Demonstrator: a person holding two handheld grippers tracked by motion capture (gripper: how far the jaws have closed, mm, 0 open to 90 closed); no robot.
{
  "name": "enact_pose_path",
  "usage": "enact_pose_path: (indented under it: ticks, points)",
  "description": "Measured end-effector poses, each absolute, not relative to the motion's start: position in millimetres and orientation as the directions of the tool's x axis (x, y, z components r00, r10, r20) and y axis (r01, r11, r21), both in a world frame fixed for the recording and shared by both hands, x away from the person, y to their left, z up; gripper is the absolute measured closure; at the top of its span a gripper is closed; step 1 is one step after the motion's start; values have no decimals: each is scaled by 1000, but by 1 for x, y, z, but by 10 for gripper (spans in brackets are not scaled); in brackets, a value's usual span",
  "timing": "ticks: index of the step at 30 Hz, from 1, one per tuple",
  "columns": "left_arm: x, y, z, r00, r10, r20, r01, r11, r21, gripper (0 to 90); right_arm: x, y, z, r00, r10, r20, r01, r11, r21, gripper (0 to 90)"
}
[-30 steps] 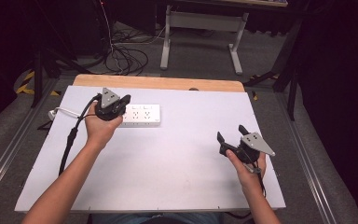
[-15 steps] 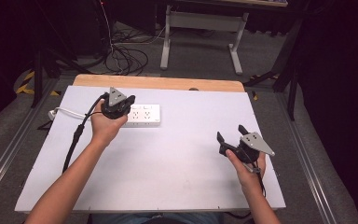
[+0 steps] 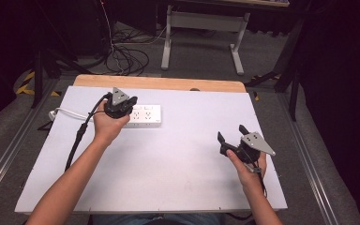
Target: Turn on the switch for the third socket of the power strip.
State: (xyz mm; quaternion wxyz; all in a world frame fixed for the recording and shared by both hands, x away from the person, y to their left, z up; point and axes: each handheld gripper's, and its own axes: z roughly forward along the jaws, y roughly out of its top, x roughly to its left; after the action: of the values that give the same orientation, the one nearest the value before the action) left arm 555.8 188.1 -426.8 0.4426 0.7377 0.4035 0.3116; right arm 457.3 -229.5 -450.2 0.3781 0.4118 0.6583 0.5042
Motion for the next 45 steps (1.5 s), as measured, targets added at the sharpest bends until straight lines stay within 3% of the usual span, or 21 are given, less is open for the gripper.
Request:
enact_pose_path:
  ticks: [17,45]
  points:
    - [581,160,-434,512,848,134,348,-348,871,900,459,-228,-452,-375,923,-84,168,157,973,154]
    - [607,161,-457,532,840,109,445,-386,808,900,456,-221,-451,-399,909,-117,154,192,969,156]
